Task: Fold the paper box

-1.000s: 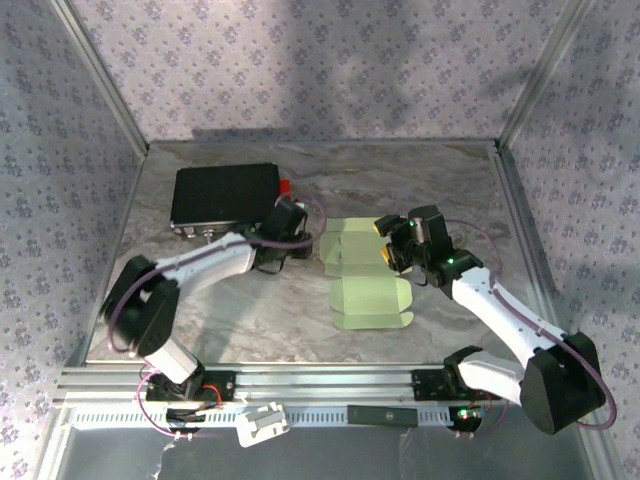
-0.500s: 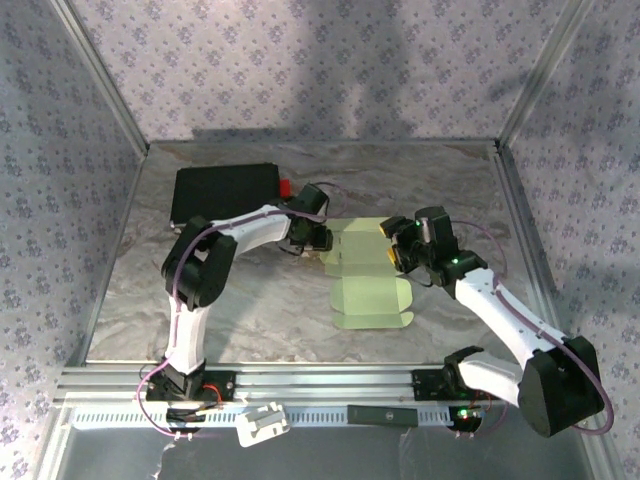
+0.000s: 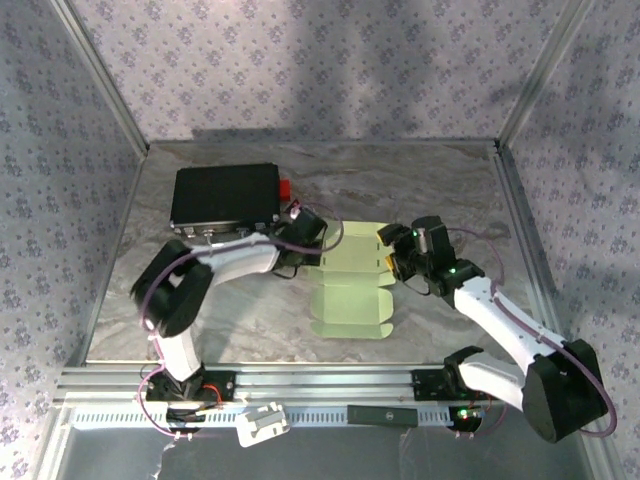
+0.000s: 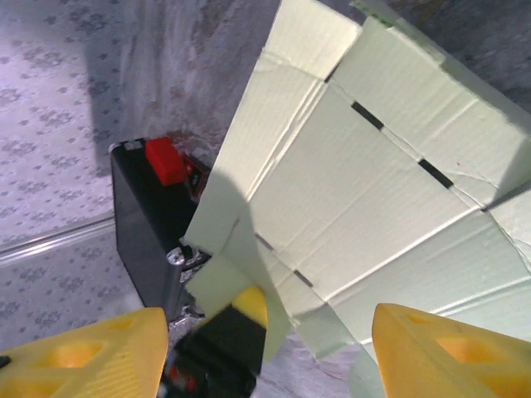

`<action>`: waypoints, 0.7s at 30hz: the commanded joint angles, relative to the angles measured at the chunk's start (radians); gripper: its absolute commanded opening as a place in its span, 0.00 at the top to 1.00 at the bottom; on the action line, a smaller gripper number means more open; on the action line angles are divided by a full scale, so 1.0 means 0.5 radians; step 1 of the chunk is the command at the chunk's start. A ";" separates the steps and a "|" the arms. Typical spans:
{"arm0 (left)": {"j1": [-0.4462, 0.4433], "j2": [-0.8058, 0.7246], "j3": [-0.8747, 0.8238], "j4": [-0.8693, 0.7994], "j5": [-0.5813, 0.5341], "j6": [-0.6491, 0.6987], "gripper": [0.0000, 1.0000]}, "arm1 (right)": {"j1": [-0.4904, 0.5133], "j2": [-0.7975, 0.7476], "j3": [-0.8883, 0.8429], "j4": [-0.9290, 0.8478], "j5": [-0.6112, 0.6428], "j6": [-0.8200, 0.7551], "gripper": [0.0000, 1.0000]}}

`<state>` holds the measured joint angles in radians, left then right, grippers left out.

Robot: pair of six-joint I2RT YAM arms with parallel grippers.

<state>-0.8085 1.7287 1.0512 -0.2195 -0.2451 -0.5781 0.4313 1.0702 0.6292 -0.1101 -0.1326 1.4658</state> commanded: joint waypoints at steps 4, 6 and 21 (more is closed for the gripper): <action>-0.274 -0.428 -0.565 0.786 -0.782 -0.093 1.00 | 0.292 -0.004 -0.018 0.375 0.367 0.179 0.28; -0.360 -0.497 -0.699 0.991 -0.921 -0.081 1.00 | 0.407 0.029 -0.028 0.496 0.504 0.260 0.27; -0.579 -0.646 -1.043 1.529 -1.188 0.053 1.00 | 0.616 0.555 0.481 0.425 0.609 0.687 0.26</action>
<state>-1.0863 1.4277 0.5385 0.4664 -0.7921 -0.5789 0.7338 1.3235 0.7887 0.1280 0.1532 1.7714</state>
